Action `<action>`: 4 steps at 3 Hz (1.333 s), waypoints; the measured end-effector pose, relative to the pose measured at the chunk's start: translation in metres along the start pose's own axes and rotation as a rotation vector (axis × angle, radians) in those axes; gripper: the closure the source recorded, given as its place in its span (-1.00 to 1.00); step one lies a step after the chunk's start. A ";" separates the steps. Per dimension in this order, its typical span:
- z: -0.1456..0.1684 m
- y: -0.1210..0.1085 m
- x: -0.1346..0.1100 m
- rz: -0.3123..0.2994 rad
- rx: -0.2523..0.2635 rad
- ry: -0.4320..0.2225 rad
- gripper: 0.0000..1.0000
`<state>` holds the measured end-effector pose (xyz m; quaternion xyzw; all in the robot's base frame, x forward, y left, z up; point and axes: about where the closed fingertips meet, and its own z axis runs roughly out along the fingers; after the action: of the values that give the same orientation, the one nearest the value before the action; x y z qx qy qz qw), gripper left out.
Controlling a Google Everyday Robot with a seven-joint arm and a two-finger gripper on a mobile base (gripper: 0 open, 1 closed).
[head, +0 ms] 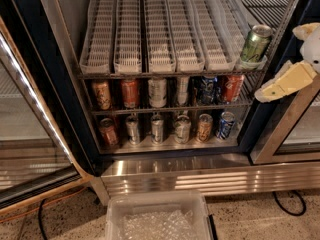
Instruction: Pick green can from top shelf of fridge
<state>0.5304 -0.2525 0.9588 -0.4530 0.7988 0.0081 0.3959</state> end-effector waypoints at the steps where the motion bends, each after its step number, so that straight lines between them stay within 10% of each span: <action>1: 0.017 -0.021 0.013 0.058 0.042 -0.099 -1.00; 4: 0.049 -0.033 0.026 0.127 0.033 -0.250 -1.00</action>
Offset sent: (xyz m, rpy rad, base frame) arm 0.0594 -0.0450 -0.0425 0.3103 -0.1754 -0.0684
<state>0.5776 -0.2729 0.9200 -0.3904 0.7703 0.0765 0.4983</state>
